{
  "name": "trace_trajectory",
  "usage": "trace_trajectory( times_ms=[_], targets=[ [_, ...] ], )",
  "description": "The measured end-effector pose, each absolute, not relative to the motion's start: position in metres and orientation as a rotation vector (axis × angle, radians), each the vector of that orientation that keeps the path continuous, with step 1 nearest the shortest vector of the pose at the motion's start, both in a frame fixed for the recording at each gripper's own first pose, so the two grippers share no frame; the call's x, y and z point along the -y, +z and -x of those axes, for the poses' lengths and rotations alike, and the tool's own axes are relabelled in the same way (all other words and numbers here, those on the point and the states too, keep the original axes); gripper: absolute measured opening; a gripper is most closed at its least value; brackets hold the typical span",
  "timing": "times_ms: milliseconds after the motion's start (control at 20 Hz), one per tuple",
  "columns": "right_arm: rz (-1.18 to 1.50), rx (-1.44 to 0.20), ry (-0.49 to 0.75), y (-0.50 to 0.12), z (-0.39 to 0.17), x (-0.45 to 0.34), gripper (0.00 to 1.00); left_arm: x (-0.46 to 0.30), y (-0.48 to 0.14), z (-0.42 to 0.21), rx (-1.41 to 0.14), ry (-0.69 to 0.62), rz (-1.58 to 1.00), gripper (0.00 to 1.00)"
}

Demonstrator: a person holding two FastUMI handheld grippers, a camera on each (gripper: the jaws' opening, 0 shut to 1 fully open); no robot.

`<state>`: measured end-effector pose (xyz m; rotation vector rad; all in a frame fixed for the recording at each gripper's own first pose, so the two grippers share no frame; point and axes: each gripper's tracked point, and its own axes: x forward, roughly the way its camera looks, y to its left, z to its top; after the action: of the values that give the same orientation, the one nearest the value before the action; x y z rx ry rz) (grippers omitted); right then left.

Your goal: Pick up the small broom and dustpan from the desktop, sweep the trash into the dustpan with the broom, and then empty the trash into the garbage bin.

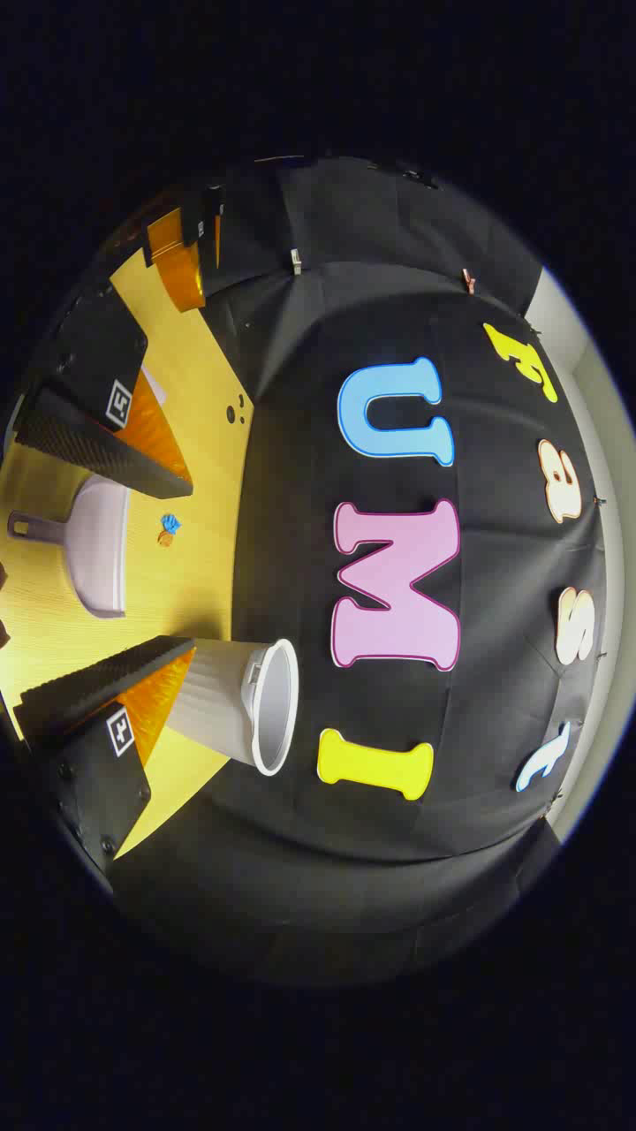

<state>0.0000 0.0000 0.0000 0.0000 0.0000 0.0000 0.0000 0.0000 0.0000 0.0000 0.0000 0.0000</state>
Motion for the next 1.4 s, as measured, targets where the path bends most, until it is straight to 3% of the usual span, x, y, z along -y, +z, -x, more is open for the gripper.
trace_trajectory(
  times_ms=[900, 1400],
  targets=[
    [-0.018, -0.136, 0.064, -0.036, -0.008, -0.029, 0.98, -0.051, -0.046, -0.012, -0.144, 0.01, 0.017, 0.95],
    [-0.034, -0.234, 0.057, -0.063, -0.014, -0.033, 0.98, -0.087, -0.129, -0.063, -0.49, 0.013, -0.016, 0.96]
  ],
)
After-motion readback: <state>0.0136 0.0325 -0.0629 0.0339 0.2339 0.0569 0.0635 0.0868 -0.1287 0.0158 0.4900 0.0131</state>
